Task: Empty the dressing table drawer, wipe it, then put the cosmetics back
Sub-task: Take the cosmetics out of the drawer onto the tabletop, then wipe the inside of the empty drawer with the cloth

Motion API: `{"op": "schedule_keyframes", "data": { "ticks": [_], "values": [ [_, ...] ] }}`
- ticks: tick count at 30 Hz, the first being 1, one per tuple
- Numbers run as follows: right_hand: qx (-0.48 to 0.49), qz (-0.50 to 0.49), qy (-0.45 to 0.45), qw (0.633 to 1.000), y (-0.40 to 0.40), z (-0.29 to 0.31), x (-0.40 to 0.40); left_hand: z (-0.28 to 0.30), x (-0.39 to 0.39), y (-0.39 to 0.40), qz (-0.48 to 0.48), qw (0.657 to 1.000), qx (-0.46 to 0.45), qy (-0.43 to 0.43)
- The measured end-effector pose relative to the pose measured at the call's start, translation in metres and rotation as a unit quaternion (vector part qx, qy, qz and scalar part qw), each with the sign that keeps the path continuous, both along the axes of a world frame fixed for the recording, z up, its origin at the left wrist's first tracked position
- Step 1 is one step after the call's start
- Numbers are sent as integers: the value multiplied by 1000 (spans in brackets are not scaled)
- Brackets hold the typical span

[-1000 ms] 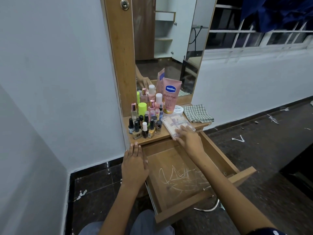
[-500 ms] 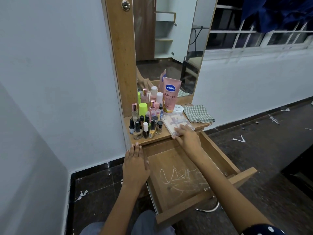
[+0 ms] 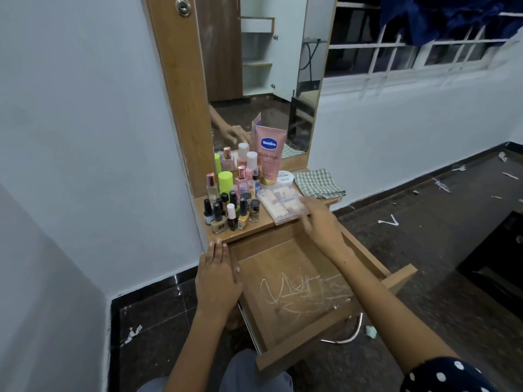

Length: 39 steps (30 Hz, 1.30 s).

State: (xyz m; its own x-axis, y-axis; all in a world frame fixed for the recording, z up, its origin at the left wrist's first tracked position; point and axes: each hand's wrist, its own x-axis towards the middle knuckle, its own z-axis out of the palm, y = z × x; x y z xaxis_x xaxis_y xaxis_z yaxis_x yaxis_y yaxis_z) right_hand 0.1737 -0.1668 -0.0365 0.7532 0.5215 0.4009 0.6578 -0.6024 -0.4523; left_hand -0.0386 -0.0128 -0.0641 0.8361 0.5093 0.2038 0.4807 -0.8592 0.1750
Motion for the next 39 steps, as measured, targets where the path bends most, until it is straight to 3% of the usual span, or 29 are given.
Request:
{"op": "schedule_keyframes", "data": {
  "ticks": [4,8,14,21,25,28,34,39],
  "values": [
    [-53,-45,6,998,-15,6,50,-4,1,3,-4,1000,19,-16],
    [-163,-8,29,986,-18,8,72,-5,2,3,1,1000,11,-27],
    [-230,-75,-56,969,-18,5,77,-5,2,4,-8,1000,17,-12],
    [-247,30,46,967,-14,15,86,-2,1,4,-2,1000,-1,-5],
    [-265,3,17,964,-17,16,86,0,0,2,0,1000,3,3],
    [-213,-26,-19,977,-19,13,84,2,-1,3,0,1000,-4,18],
    [-22,-70,54,996,-37,16,72,4,-1,3,-3,1000,-2,0],
    [208,-112,149,960,-68,34,27,7,-5,8,-27,999,-17,12]
  ]
}}
